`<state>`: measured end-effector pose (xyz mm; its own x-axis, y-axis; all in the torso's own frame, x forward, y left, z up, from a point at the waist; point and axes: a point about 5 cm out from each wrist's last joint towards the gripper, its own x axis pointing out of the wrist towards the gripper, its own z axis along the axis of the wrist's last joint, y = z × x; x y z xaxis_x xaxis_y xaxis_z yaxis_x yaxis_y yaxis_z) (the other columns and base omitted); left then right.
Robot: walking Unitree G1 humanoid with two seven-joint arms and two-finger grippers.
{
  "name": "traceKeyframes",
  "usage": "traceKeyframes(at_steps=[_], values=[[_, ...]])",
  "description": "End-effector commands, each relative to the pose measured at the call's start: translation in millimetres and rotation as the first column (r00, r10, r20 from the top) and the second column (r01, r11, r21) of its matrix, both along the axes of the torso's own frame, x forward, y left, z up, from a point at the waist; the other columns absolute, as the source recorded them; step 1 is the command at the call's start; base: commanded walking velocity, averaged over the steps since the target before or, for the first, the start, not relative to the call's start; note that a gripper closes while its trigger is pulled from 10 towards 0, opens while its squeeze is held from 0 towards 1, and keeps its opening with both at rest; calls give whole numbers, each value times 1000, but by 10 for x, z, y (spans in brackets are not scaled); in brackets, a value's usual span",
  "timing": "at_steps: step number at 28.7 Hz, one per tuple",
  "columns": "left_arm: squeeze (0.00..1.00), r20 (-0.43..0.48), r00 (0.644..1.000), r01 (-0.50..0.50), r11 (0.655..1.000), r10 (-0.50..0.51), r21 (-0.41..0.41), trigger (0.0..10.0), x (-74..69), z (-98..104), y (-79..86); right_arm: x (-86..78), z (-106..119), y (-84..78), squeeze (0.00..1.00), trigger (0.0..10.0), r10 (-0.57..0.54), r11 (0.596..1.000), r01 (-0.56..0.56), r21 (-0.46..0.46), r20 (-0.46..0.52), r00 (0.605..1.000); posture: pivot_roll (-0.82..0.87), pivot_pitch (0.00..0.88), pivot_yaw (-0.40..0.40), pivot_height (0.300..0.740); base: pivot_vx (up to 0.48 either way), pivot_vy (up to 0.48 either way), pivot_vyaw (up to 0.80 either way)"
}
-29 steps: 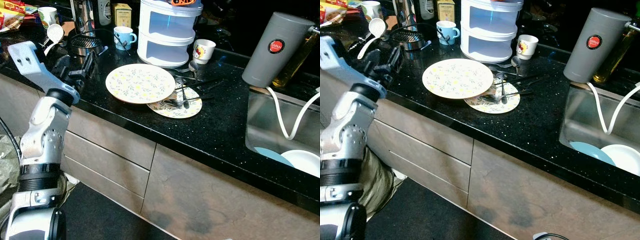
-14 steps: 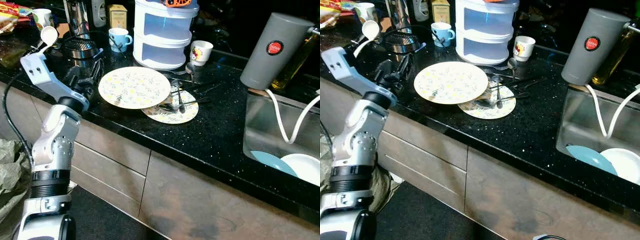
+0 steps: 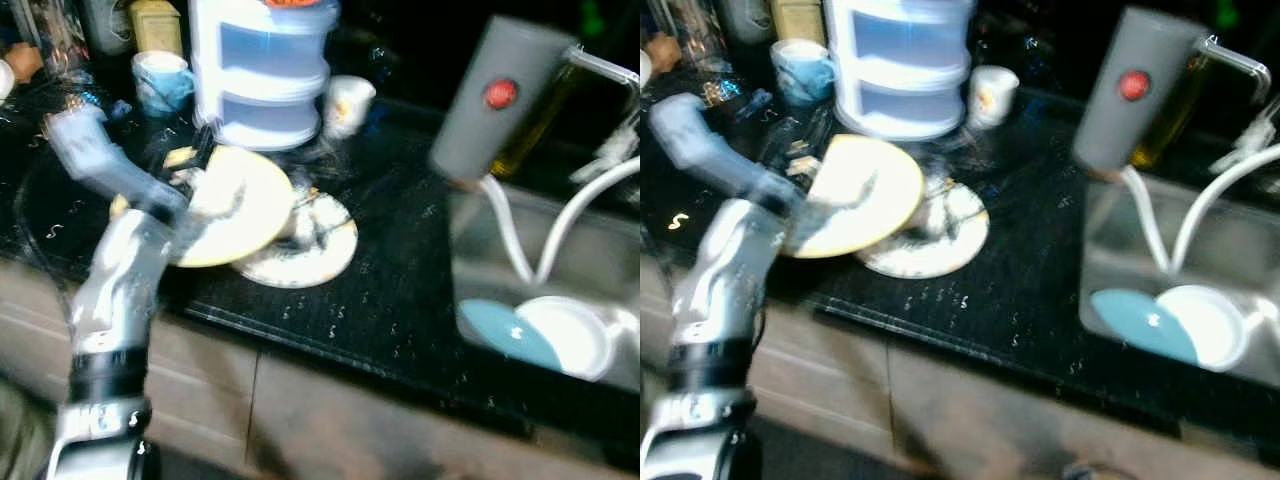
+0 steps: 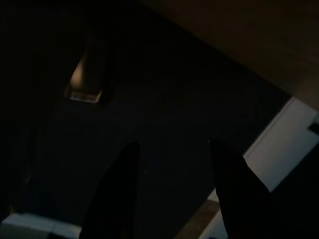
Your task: Kitchen organization
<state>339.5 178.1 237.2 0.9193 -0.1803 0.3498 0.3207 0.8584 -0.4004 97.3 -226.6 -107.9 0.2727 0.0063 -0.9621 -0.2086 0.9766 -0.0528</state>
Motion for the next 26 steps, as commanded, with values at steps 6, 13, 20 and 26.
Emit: traceKeyframes(at_steps=[6, 13, 20, 26], values=[[0, -45, 999, 5, 999, -3, 33, 10000, -39, -16, -118, -39, 10, -88, 0, 10000, -6, 1000, 5, -23, -21, 1000, 48, 16, -57, 740, 0, 0, 0], [0, -98, 995, 29, 984, -12, 173, 10000, -122, -28, -134, -45, 9, -94, 0, 10000, 2, 1000, -3, -29, -30, 1000, 53, 26, -62, 740, 0, 0, 0], [0, -118, 993, -13, 1000, 12, 0, 10000, -200, 137, -67, -38, 12, -100, 0, 10000, 33, 999, -34, -38, -39, 999, 68, 35, -68, 740, 0, 0, 0], [0, -173, 969, -201, 971, 178, -128, 10000, -238, 307, 63, -29, 15, -105, 0, 10000, 52, 997, -53, -46, -41, 998, 66, 34, -71, 740, 0, 0, 0]])
